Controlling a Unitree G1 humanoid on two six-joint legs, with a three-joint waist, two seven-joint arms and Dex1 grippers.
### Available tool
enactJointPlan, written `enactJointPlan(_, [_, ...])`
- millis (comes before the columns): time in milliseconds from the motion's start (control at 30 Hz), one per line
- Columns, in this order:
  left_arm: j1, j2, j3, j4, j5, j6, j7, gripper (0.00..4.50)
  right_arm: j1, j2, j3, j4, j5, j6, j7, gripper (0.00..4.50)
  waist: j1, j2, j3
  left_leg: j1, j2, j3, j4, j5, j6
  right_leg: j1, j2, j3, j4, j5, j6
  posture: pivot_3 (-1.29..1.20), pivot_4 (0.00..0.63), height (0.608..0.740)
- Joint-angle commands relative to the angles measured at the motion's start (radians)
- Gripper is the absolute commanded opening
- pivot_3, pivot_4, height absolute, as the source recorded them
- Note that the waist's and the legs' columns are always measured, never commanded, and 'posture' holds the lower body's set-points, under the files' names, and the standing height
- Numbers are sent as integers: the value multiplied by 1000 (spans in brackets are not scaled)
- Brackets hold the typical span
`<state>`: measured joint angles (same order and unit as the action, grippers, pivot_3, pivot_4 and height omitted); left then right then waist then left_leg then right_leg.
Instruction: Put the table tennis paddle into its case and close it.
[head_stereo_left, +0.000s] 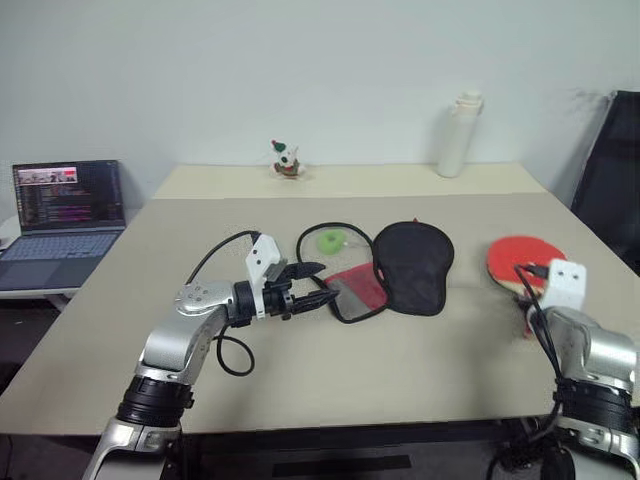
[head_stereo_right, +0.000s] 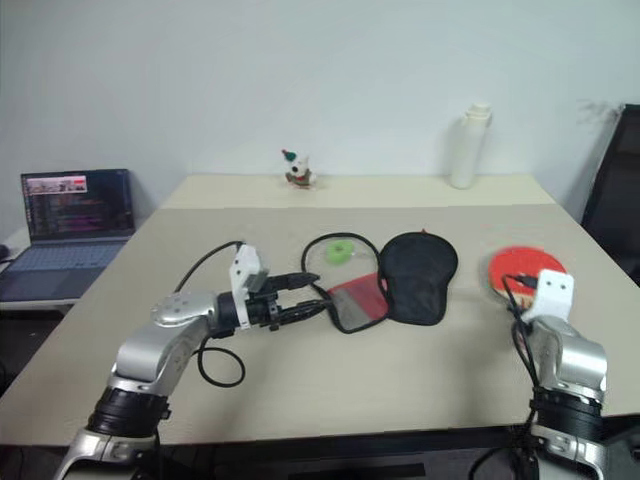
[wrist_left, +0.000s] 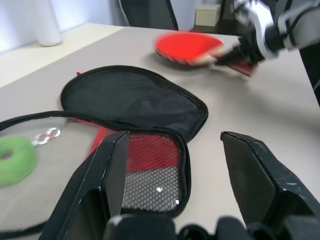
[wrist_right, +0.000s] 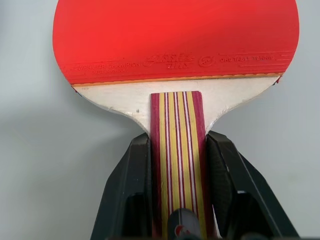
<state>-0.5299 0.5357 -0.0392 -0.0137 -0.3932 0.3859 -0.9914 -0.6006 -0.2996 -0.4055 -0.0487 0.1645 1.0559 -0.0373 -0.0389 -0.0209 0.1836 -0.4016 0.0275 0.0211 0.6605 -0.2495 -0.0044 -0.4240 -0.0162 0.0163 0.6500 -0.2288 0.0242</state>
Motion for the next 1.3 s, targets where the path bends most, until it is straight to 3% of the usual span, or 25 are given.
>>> enactJointPlan(33, [3, 6, 14, -54, -9, -6, 7, 3165, -75, 51, 51, -136, 38, 36, -6, 1112, -4, 0, 0, 0, 1, 0, 0, 0, 0, 0, 2, 0, 0, 0, 0, 0, 150, 740])
enactJointPlan(367, [13, 1, 11, -57, -3, -11, 14, 3165, -117, 231, 125, -34, 25, -34, -66, 1112, 10, 0, 0, -1, 0, 2, -1, 0, 0, 0, -1, -1, -2, 0, 0, 0, 150, 740])
enactJointPlan(833, [31, 7, 9, -71, -1, -17, 22, 3165, -227, 255, 176, 345, -5, -278, -63, 1112, 6, 1, 0, 0, 0, 5, -1, 0, 0, -1, 0, 0, -2, 3, -4, 0, 150, 740])
enactJointPlan(1167, [40, 10, 11, -70, 0, -19, 22, 3165, -245, 236, 184, 484, -24, -377, -67, 1112, 6, 1, 0, 0, 0, 5, -1, 0, 0, -1, -1, 0, -2, 3, -4, 0, 150, 740])
enactJointPlan(1200, [40, 11, 12, -69, 1, -20, 22, 3165, -242, 237, 187, 480, -25, -378, -65, 1839, 6, 1, 0, 0, 0, 5, -1, 0, 0, -1, -1, 0, -2, 3, -4, 0, 150, 740])
enactJointPlan(1300, [40, 11, 11, -66, 2, -21, 22, 3165, -231, 241, 199, 455, -26, -372, -58, 2731, 6, 1, 0, 0, 0, 5, -1, 0, 0, -1, -1, 0, -2, 3, -4, 0, 150, 740])
